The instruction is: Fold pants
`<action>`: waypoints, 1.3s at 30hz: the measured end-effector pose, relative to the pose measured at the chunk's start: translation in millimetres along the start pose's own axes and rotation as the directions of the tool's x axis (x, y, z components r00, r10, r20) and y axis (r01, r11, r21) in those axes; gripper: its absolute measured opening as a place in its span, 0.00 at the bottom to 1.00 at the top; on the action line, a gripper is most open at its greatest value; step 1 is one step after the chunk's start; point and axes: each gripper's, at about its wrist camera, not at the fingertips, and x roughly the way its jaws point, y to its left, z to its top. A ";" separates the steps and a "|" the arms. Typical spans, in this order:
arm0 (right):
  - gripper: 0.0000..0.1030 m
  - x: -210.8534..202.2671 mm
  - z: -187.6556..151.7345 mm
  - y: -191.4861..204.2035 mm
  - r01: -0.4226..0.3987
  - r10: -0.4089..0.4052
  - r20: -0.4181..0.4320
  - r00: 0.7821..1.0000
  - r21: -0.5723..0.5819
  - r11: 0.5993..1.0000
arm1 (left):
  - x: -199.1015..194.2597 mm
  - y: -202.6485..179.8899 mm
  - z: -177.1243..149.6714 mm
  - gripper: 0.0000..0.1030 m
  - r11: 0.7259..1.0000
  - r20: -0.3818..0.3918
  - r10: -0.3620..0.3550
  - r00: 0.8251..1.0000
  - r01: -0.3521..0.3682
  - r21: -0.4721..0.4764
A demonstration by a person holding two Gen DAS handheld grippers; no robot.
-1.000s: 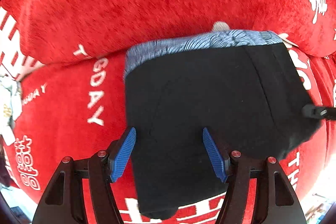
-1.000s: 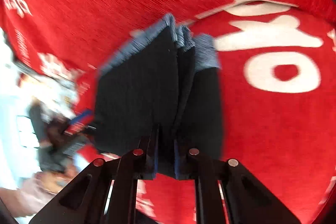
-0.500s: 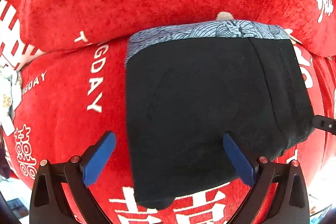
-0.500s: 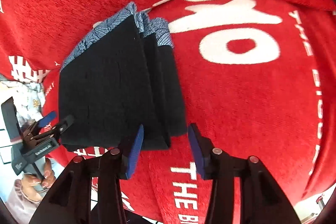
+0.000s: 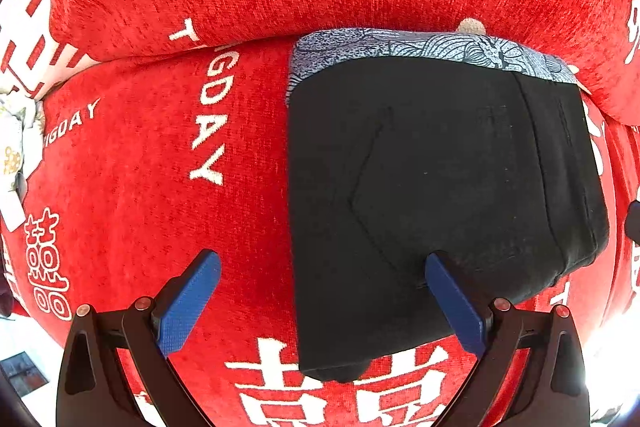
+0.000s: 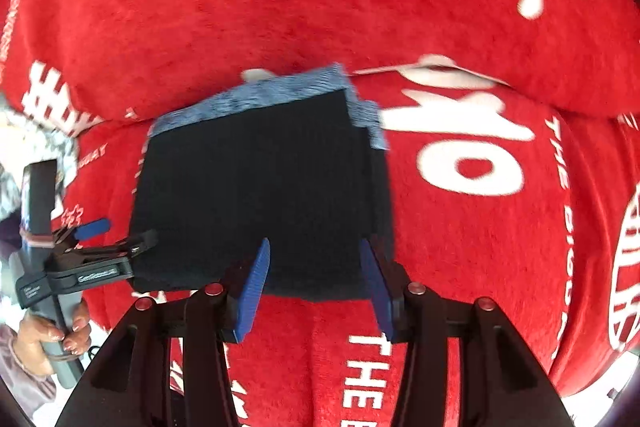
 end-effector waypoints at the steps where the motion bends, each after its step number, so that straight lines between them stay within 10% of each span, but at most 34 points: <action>1: 0.50 2.6 1.5 5.9 -0.012 0.011 -0.007 1.000 -0.015 1.000 | -1.9 -0.5 -0.6 0.99 1.000 0.000 0.000 1.000 0.000 -0.001; 8: 0.50 57.7 -7.9 1.5 -0.008 0.009 -0.134 0.991 0.006 1.000 | 7.6 7.1 2.9 0.99 1.000 -0.017 -0.015 1.000 0.015 -0.009; 21: 0.62 48.3 -12.7 6.6 -0.047 0.044 -0.098 0.994 -0.036 0.998 | 5.6 38.6 16.4 0.99 0.998 0.001 -0.031 1.000 0.031 -0.056; 32: 0.60 61.7 91.9 -49.5 -0.165 0.155 0.071 0.985 0.164 0.973 | 27.3 60.1 80.2 0.99 0.982 0.061 -0.070 0.996 0.080 -0.174; 35: 0.19 76.2 104.9 -60.5 -0.165 0.163 0.027 0.986 0.224 0.961 | 37.2 52.9 79.8 0.99 0.978 0.045 -0.104 0.994 0.111 -0.179; 39: 0.13 90.3 99.6 -64.9 -0.067 0.072 -0.022 0.997 0.191 0.979 | 40.9 50.8 74.5 1.00 0.972 0.054 -0.126 0.991 0.134 -0.190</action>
